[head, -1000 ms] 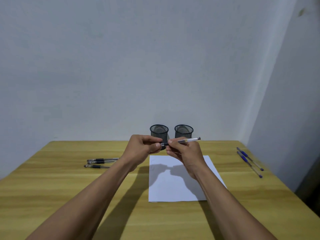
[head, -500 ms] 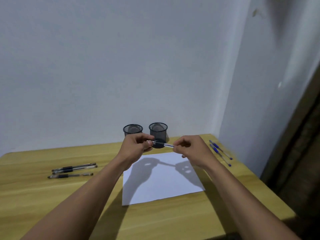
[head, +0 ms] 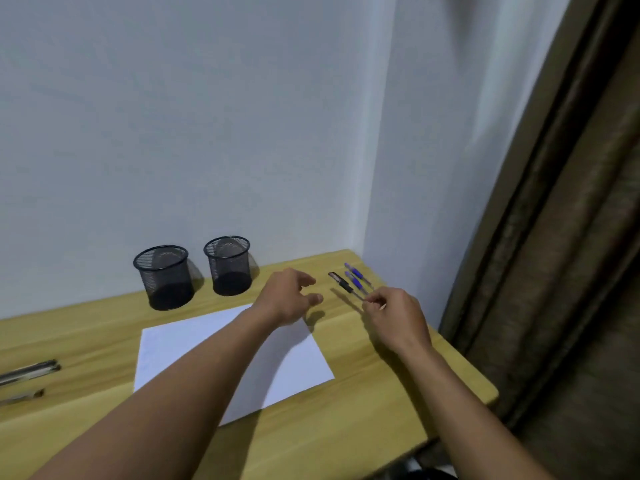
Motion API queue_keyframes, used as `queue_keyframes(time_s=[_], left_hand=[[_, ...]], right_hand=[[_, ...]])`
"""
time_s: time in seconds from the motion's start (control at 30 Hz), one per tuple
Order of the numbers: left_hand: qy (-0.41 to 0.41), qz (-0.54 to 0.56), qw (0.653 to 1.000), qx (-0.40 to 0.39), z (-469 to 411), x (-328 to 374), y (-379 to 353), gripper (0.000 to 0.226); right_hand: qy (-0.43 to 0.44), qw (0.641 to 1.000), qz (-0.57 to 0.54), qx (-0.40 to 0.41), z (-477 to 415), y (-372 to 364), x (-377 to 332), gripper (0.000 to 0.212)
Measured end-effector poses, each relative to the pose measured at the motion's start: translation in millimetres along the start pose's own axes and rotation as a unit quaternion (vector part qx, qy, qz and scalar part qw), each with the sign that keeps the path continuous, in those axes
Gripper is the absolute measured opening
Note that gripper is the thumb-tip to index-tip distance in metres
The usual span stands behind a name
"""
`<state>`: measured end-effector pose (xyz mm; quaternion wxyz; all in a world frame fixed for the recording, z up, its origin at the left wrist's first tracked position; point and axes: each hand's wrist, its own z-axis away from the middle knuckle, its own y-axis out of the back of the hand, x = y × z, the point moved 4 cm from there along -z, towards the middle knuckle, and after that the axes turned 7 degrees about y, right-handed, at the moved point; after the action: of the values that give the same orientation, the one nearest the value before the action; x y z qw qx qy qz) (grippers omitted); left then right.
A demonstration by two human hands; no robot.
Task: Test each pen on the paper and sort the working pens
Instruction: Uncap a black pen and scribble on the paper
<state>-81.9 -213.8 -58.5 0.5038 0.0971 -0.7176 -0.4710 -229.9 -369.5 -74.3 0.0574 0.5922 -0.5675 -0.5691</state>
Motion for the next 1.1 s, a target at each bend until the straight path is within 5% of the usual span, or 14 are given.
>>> queue_keyframes(time_s=[0.2,0.43,0.67,1.1], left_hand=[[0.0,-0.107,0.992,-0.065,-24.3,4.8,-41.3,0.07],[-0.026,-0.213,0.974,-0.075,-34.1,7.6,-54.4,0.065],[-0.022,-0.183,0.98,-0.079,-24.0,10.7,-50.0,0.069],[0.02,-0.147,0.988,0.038,79.5,-41.0,63.4,0.056]], right_hand=[[-0.009,0.996,0.09,0.0,-1.9,-21.7,26.2,0.019],[0.013,0.991,0.13,0.016,-9.9,-29.0,24.5,0.02],[0.033,0.993,0.11,0.024,-4.6,-12.6,10.8,0.032],[0.151,0.981,0.053,-0.105,14.9,-22.3,-102.4,0.033]])
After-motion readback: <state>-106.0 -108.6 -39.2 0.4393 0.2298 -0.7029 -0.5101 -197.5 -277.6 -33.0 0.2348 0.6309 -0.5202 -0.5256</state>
